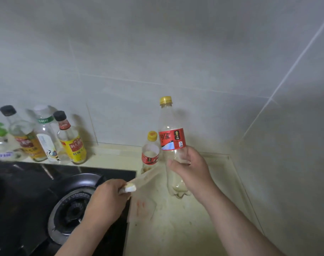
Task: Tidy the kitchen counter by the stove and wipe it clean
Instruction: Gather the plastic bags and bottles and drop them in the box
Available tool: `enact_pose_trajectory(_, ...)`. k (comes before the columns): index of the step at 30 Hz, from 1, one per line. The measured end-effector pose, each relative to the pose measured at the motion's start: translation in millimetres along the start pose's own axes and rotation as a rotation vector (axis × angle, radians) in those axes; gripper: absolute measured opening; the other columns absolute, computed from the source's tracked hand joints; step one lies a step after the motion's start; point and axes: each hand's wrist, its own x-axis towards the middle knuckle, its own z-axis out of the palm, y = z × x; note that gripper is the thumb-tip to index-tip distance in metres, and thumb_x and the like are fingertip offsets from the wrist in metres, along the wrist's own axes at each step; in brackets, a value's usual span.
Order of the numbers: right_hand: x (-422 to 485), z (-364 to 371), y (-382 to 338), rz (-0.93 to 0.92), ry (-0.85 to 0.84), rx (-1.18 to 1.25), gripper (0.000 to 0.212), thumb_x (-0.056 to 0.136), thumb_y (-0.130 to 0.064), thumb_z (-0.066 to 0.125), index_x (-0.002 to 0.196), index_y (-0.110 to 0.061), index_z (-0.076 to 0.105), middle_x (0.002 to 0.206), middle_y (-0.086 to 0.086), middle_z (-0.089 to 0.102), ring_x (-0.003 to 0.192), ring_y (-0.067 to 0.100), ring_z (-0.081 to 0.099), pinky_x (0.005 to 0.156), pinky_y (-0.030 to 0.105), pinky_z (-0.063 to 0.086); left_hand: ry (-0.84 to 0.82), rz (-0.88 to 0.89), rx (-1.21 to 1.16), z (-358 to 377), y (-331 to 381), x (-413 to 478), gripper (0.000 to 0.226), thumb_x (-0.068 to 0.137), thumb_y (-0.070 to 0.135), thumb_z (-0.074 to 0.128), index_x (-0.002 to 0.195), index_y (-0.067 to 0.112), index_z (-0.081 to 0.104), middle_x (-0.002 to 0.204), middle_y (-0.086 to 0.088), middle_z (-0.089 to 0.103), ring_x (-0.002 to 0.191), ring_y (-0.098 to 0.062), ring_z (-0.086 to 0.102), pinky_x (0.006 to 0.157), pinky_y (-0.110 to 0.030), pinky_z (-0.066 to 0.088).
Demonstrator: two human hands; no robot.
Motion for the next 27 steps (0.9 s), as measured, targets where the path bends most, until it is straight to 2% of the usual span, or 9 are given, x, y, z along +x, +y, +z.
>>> enact_pose_trajectory(3,16,16,-30,-0.088,-0.089,-0.033,0.035,0.064,-0.038,0.078,0.096,-0.034,0.066,0.114,-0.011,0.06,0.093,-0.002,0.063,0.073,0.02,0.051,0.031,-0.018,-0.003,-21,-4,-1,0.008,0.086,0.023,0.066,0.08,0.026,0.071,0.068,0.007,0.067,0.064,-0.007,0.063,0.065,-0.033,0.056)
enact_pose_trajectory(5,30,28,-43,-0.143,-0.115,-0.138,0.035,0.061,-0.038,0.074,0.095,-0.031,0.067,0.114,-0.011,0.057,0.097,0.005,0.063,0.079,0.026,0.054,0.018,-0.021,-0.005,-31,-5,-4,0.008,0.086,0.024,0.066,0.082,0.027,0.071,0.07,0.008,0.067,0.066,-0.005,0.062,0.063,-0.026,0.053)
enact_pose_trajectory(9,61,49,-48,-0.159,-0.152,-0.421,0.048,0.058,-0.055,0.068,0.098,-0.03,0.067,0.124,-0.005,0.051,0.122,0.01,0.048,0.102,0.037,0.044,0.027,-0.014,0.004,-45,-11,-10,0.007,0.087,0.026,0.067,0.083,0.03,0.071,0.071,0.01,0.065,0.067,-0.001,0.059,0.054,-0.012,0.037)
enact_pose_trajectory(14,71,58,-50,-0.102,-0.169,-0.453,0.048,0.058,-0.054,0.066,0.098,-0.028,0.066,0.109,-0.011,0.054,0.106,0.008,0.056,0.089,0.032,0.05,0.031,-0.024,0.03,-57,-22,-19,0.012,0.088,0.026,0.062,0.082,0.035,0.067,0.072,0.011,0.063,0.067,-0.002,0.059,0.053,-0.011,0.035)
enact_pose_trajectory(18,71,63,-47,-0.048,-0.193,-0.401,0.026,0.069,-0.041,0.072,0.091,-0.028,0.065,0.103,-0.008,0.062,0.092,0.008,0.063,0.07,0.026,0.049,0.035,-0.015,0.044,-63,-32,-22,0.011,0.089,0.028,0.06,0.084,0.029,0.069,0.079,0.012,0.065,0.072,-0.003,0.06,0.06,-0.015,0.046)
enact_pose_trajectory(20,71,65,-48,-0.031,-0.2,-0.385,0.023,0.072,-0.037,0.072,0.094,-0.031,0.066,0.097,-0.008,0.068,0.084,0.007,0.066,0.068,0.027,0.053,0.018,-0.015,0.064,-66,-35,-24,0.014,0.09,0.028,0.059,0.078,0.029,0.066,0.072,0.011,0.062,0.066,-0.002,0.059,0.052,-0.012,0.039)
enact_pose_trajectory(22,71,68,-48,-0.01,-0.194,-0.377,0.03,0.07,-0.04,0.071,0.098,-0.033,0.065,0.097,-0.009,0.068,0.082,0.008,0.068,0.072,0.03,0.057,0.016,-0.013,0.062,-68,-38,-25,0.016,0.09,0.028,0.059,0.076,0.031,0.063,0.07,0.011,0.061,0.065,-0.003,0.058,0.05,-0.012,0.036)
enact_pose_trajectory(25,73,73,-47,0.007,-0.202,-0.38,0.054,0.058,-0.051,0.068,0.107,-0.031,0.062,0.105,-0.008,0.065,0.089,0.01,0.067,0.077,0.034,0.058,0.016,-0.002,0.069,-69,-41,-27,0.01,0.09,0.03,0.059,0.086,0.031,0.068,0.075,0.011,0.063,0.069,-0.003,0.059,0.053,-0.011,0.038)
enact_pose_trajectory(27,73,75,-47,0.03,-0.215,-0.354,0.056,0.058,-0.049,0.069,0.11,-0.03,0.059,0.106,-0.006,0.065,0.089,0.013,0.068,0.077,0.037,0.059,0.01,0.0,0.066,-69,-44,-27,0.01,0.09,0.03,0.06,0.087,0.03,0.07,0.075,0.011,0.065,0.069,-0.003,0.061,0.056,-0.011,0.042)
